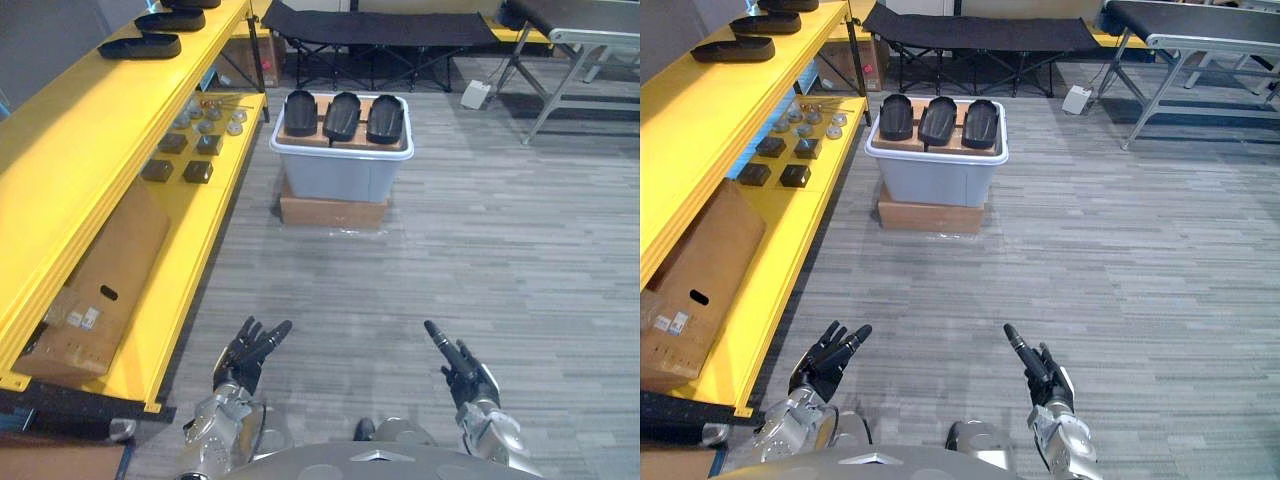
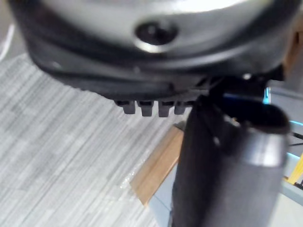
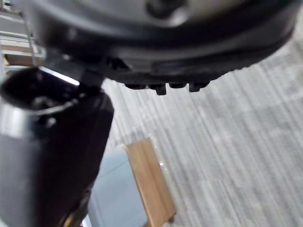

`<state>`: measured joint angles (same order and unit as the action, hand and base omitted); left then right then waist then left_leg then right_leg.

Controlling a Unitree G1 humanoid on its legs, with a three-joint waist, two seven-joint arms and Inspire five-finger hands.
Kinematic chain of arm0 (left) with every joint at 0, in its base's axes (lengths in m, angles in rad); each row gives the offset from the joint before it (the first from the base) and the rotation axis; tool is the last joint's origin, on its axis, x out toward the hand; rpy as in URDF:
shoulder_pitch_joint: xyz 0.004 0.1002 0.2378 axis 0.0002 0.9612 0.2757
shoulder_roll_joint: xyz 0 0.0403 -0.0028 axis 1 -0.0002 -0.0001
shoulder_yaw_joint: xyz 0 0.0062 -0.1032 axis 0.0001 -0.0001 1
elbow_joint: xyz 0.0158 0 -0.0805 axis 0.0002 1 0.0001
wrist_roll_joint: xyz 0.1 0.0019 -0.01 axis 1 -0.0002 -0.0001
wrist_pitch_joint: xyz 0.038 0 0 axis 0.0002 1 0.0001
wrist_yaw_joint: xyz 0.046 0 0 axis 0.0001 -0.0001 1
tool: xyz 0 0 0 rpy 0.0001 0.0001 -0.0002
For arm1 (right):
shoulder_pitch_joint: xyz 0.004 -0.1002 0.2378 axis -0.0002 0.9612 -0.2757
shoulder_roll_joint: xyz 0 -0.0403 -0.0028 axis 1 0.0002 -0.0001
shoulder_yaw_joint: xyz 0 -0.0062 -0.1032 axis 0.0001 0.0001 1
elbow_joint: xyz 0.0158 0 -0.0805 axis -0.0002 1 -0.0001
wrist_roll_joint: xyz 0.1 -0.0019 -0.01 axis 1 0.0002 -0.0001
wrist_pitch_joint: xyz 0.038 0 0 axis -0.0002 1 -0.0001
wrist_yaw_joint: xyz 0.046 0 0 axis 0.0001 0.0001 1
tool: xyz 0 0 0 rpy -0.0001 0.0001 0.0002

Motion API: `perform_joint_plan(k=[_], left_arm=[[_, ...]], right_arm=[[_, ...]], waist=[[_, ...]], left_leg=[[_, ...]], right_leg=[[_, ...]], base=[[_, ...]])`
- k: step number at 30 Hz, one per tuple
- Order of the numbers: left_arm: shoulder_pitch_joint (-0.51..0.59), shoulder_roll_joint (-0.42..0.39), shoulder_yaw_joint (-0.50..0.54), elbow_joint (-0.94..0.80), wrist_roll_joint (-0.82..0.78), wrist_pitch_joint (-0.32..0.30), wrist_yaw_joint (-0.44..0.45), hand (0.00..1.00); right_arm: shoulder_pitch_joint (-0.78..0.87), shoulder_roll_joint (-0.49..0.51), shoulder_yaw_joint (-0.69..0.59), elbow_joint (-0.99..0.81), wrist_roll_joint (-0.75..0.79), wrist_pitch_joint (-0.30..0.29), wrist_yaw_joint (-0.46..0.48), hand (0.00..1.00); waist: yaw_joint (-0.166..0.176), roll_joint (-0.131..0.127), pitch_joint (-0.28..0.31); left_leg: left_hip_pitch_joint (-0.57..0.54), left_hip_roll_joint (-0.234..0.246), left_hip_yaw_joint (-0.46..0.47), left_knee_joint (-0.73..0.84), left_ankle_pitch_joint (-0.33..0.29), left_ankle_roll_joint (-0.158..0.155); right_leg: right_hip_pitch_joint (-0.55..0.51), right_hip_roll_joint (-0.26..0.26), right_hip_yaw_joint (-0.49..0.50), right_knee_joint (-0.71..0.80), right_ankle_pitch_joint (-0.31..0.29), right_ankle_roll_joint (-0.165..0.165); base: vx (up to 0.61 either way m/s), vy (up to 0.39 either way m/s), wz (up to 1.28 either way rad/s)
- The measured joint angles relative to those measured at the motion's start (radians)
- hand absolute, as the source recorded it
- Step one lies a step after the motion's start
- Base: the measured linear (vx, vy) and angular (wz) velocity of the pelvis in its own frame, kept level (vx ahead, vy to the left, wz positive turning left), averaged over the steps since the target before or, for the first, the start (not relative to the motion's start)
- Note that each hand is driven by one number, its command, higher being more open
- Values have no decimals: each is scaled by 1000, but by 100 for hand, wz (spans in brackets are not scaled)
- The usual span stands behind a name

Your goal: Walk over and take three plastic housings, then place them on the shelf

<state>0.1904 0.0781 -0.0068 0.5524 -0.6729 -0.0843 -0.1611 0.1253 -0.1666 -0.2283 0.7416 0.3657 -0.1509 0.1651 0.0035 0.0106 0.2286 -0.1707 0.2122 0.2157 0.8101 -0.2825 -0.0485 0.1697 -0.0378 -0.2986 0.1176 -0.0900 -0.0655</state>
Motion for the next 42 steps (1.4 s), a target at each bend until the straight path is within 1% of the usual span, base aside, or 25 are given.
perform_joint_plan(k=[3, 4, 6, 7, 8, 9, 10, 11, 12, 13, 14, 17, 20, 24, 27, 28, 29, 31, 33, 36, 38, 39, 40, 41, 42], left_arm=[[1, -13, 1, -56, 1, -1, -18, 100], [1, -21, 2, -73, 6, -1, -20, 100], [26, -27, 3, -86, 13, -9, -22, 100], [36, -22, 13, -81, 13, -8, -19, 100], [39, -21, 16, -82, 13, -8, -19, 100], [36, -7, 27, -87, 13, -8, -18, 100], [32, -2, 26, -86, 14, -8, -17, 100], [24, 4, 24, -80, 17, -7, -18, 100], [23, 10, 19, -86, 19, -7, -21, 100], [21, 12, 14, -89, 21, -7, -21, 100], [20, 20, 12, -92, 21, -7, -19, 100], [-6, 38, 9, -104, 21, -14, -13, 100], [-42, 58, 13, -127, 14, -29, -6, 100], [-30, 63, 18, -126, -2, -30, 14, 100], [-24, 6, 19, -128, -15, -29, 26, 100], [-8, -16, 22, -134, -42, -31, 27, 100], [-6, -48, 22, -128, -68, -27, 27, 100], [26, -70, 17, -128, -115, -26, 27, 100], [46, -65, 13, -125, -116, -25, 27, 100], [42, -63, 13, -124, -115, -24, 26, 100], [44, -66, 12, -123, -115, -24, 26, 100], [57, -64, 14, -118, -114, -25, 27, 100], [59, -63, 14, -115, -113, -25, 27, 100], [63, -56, 14, -89, -110, -25, 26, 100], [64, -52, 14, -80, -110, -25, 26, 100]], right_arm=[[-45, -5, -39, -18, -4, -8, -9, 100], [-45, -10, -39, -21, -4, -8, -22, 100], [-34, -22, -22, -20, -5, -6, -27, 100], [-30, -21, 9, -13, -4, 0, -31, 100], [-30, -21, 31, -12, -4, 2, -29, 100], [-35, -22, 65, -12, -3, 5, -22, 100], [-35, -22, 76, -11, -2, 7, -21, 100], [-54, -20, 90, -5, 1, 9, -23, 100], [-57, -15, 106, 3, 3, 9, -24, 100], [-56, -10, 115, 7, 3, 9, -24, 100], [-49, 2, 129, 10, 3, 9, -26, 100], [-44, 16, 162, 8, 26, 8, -26, 100], [-67, 16, 158, 10, 33, 8, -18, 100], [-50, 15, 159, 7, 31, 8, -2, 100], [-24, 7, 149, -26, 32, 14, -4, 100], [-7, 7, 150, -69, 32, 20, -5, 100], [-2, -2, 131, -98, 33, 30, -12, 100], [19, -6, 123, -143, 33, 42, -25, 100], [26, 3, 95, -156, 33, 38, -26, 100], [17, 5, 40, -153, 28, 30, -27, 100], [8, 2, 12, -141, -2, 24, -43, 100], [15, 1, 6, -113, -3, 20, -58, 100], [18, 2, 8, -108, -3, 20, -62, 100], [23, 11, 27, -77, -2, 19, -72, 100], [23, 15, 44, -67, -1, 19, -74, 100]], waist=[[7, 9, 25], [16, 15, 30], [28, 46, 32], [41, 40, 33], [47, 20, 31], [49, -24, 21], [46, -33, 24], [42, -36, 25], [36, -44, 30], [33, -51, 34], [24, -57, 34], [19, -50, 36], [28, -35, 51], [25, -41, 50], [23, 3, 23], [21, 1, 21], [15, 22, 26], [25, 17, 29], [24, 0, 34], [36, -15, 28], [38, 4, 34], [49, 26, 30], [49, 31, 32], [52, 39, 25], [51, 24, 25]], left_leg=[[-32, -138, 7, -404, 82, 16], [-32, -183, -23, -556, 167, 12], [-20, -183, -80, -681, 270, -10], [11, -188, -66, -668, 357, 28], [13, -199, -51, -653, 356, 32], [-3, -231, -30, -607, 313, 85], [3, -239, -23, -605, 303, 99], [27, -242, -16, -610, 286, 113], [76, -246, -12, -630, 269, 126], [100, -247, -14, -631, 255, 128], [146, -243, -15, -622, 241, 132], [202, -211, -20, -610, 217, 122], [212, -173, -23, -578, 159, 91], [216, -135, -34, -406, -5, 38], [213, -69, -65, -418, -38, 4], [212, -54, -65, -379, -32, -13], [117, -9, -93, -158, -3, -1], [3, 38, -107, 82, 92, 6], [-46, 39, -92, 112, 78, 18], [-36, -51, -5, -307, 110, 13], [-10, -136, 2, -654, 235, 2], [5, -148, 7, -772, 303, -17], [7, -146, 11, -775, 324, -9], [35, -143, 31, -755, 418, 50], [43, -152, 49, -747, 431, 76]], right_leg=[[40, -24, 28, -20, -19, 13], [59, -30, 42, -20, -46, 33], [96, -9, 77, -3, -107, 61], [116, -23, 111, 18, -154, 60], [116, -39, 123, 32, -174, 57], [86, -81, 144, 100, -206, 54], [63, -92, 152, 170, -212, 60], [-33, -119, 155, 386, -188, 105], [-127, -147, 161, 604, -130, 184], [-153, -154, 161, 676, -135, 185], [-180, -159, 149, 721, -161, 144], [-199, -134, 68, 448, -207, 139], [-252, -124, 56, 155, -115, 154], [-251, -137, 61, 109, 66, 145], [-257, -76, 25, 143, 58, 107], [-257, -75, 25, 182, 3, 80], [-237, -53, -4, 193, -24, 63], [-165, -37, -21, 156, -42, 41], [-86, -40, -50, 99, -51, 36], [-25, -71, -71, 33, -41, 56], [-2, -87, -80, 12, -51, 77], [36, -77, -84, 1, -76, 114], [50, -75, -83, 1, -82, 118], [93, -79, -76, 2, -109, 137], [102, -88, -74, 3, -123, 144]], base=[[358, 55, -28], [323, 130, -37], [332, 172, -45], [259, 173, -46], [392, 195, -57], [347, 113, -37], [423, 128, -26], [361, 136, -17], [357, 149, -10], [363, 127, 2], [358, 70, 13], [312, 6, 7], [242, -90, -7], [189, -271, -5], [256, -309, 13], [383, -290, 33], [327, -233, 37], [329, -200, 23], [323, -147, 29], [364, -31, 23], [386, 120, 16], [356, 148, 9], [381, 164, 2], [297, 128, 1], [328, 126, -1]])
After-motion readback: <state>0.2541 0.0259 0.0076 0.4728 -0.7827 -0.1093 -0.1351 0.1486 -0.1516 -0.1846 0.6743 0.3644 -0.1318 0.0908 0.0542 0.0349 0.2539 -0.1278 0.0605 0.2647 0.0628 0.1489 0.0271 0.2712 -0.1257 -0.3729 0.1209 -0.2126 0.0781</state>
